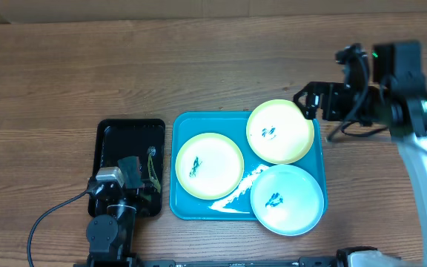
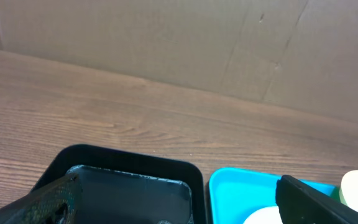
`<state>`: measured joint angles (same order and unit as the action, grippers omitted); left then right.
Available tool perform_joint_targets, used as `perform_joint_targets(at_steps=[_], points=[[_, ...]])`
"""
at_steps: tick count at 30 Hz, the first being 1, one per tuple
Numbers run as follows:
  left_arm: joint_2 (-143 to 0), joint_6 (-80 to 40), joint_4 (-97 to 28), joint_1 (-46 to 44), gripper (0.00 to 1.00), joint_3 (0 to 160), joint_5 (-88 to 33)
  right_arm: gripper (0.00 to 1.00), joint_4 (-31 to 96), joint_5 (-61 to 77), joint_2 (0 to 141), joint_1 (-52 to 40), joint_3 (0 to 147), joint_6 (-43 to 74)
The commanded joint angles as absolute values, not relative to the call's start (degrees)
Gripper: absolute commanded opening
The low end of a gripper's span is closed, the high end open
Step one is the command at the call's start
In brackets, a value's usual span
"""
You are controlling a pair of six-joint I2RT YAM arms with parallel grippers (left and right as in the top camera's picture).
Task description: Clean dirty plates on tray and stack at the side
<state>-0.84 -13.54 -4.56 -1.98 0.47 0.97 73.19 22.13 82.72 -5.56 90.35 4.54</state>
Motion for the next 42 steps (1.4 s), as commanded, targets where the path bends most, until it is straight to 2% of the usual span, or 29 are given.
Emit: perform_joint_targets(at_steps=[1,7,13,17,25,30,42], points=[[-0.25,-13.74,-4.47,-1.52,0.99,0.27,0.14,1.00,78.28,24.16,87.83,-7.60,94.59,4.47],[-0.25,-13.74,-4.47,-1.52,1.00,0.27,0.14,1.00,84.77,24.08,92.62,-13.93,94.56,4.34],[-0.25,-13.74,-4.47,-1.52,1.00,0.27,0.14,1.00,80.99,21.91,92.82,-24.43,94.52,4.73],[-0.25,-13.74,-4.47,-1.52,1.00,0.27,0.14,1.00,77.78,22.44,92.82,-27.70,94.52,4.71],[-0.25,-13.74,-4.47,-1.52,1.00,0.27,0.14,1.00,74.89,23.64,92.90,-28.60,94.45,4.73],[-0.25,-13.74,-4.47,-1.52,1.00,0.27,0.14,1.00,74.61,21.17,94.04,-28.60,93.30,10.85],[-0.25,-13.74,-4.47,-1.52,0.99,0.27,0.14,1.00,65.21,18.50,94.54,-28.93,78.70,14.70]])
